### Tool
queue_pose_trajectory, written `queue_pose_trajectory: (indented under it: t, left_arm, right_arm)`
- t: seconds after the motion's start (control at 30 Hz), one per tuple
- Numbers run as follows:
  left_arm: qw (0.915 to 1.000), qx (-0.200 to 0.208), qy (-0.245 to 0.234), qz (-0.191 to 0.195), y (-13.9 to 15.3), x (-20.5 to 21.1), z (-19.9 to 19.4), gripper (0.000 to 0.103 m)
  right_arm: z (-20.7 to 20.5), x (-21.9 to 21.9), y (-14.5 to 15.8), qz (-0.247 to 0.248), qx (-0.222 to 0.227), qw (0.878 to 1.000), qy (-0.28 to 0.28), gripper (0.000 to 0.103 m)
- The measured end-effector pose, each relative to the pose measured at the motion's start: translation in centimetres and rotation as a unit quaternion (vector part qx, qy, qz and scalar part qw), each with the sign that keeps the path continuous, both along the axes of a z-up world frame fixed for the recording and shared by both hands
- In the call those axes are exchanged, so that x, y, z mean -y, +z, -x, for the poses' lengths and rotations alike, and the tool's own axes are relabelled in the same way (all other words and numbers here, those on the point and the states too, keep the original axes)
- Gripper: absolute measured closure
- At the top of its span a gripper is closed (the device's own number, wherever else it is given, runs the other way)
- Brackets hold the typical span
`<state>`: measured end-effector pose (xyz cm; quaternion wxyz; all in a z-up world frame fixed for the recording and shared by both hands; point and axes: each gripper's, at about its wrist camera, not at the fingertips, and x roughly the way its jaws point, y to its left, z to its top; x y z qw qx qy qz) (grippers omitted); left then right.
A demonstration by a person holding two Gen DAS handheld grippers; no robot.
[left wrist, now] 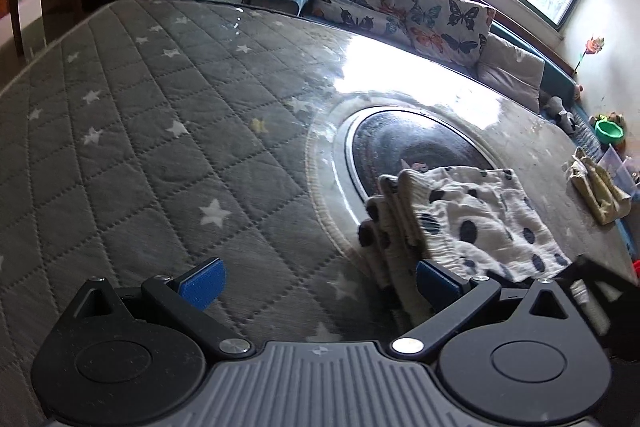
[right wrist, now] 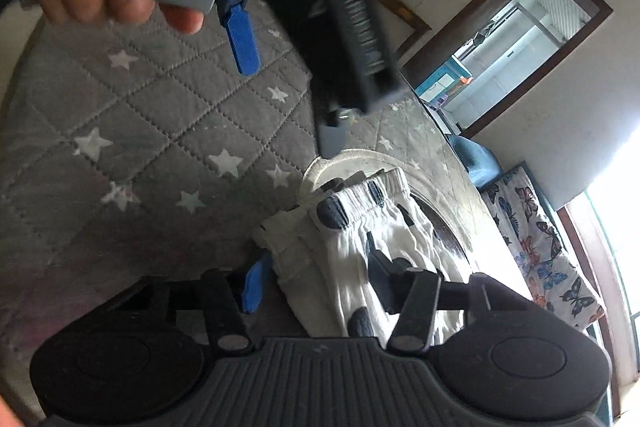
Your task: Fold clothes
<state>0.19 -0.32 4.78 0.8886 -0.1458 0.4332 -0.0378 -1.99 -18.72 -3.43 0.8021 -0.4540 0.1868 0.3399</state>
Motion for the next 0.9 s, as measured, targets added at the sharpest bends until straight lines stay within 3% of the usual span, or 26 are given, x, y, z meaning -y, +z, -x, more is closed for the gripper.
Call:
queue_pose_trajectory:
  t: [0.13, 0.27, 0.47, 0.6, 0.7, 0.8, 0.9]
  left_arm:
    - [0.9993, -0.009, 0.001, 0.037, 0.3, 0.5, 0.0, 0.0]
    - [0.9958, -0.027, 0.018, 0.086, -0.1, 0.5, 0.0, 0.0]
    - [0.98, -0.031, 0.055, 0.189, -0.8, -0.4, 0.7, 0.0]
    - [0.9641, -0.013, 0.071, 0.256, -0.9, -0.8, 1.6, 0.0]
    - [0.9468, -0.006, 0.083, 0.311, -1.2, -1.0, 2.2, 0.0]
    - [0.9274, -0.017, 0.092, 0.362, -2.4, -0.8, 2.3, 0.0]
    - [0.9106, -0.034, 0.105, 0.398, -3.4, -0.6, 2.0, 0.0]
  right_arm:
    - [-0.4, 0.7, 0.0, -0.02, -0.013, 1.0, -0.006, 0.067]
    - [-1.5, 2.4, 1.2, -0.083, -0.045, 0.995, -0.033, 0.076]
    - [-4.3, 6.6, 4.2, -0.2, -0.122, 0.968, -0.092, 0.083]
    - [-6.1, 9.4, 5.3, -0.255, -0.166, 0.945, -0.121, 0.084]
    - [-7.3, 11.4, 5.6, -0.284, -0.187, 0.931, -0.135, 0.084]
    - [-8.3, 13.2, 5.8, -0.306, -0.2, 0.92, -0.144, 0.084]
    - [-8.6, 12.8, 5.4, -0.311, -0.204, 0.917, -0.146, 0.084]
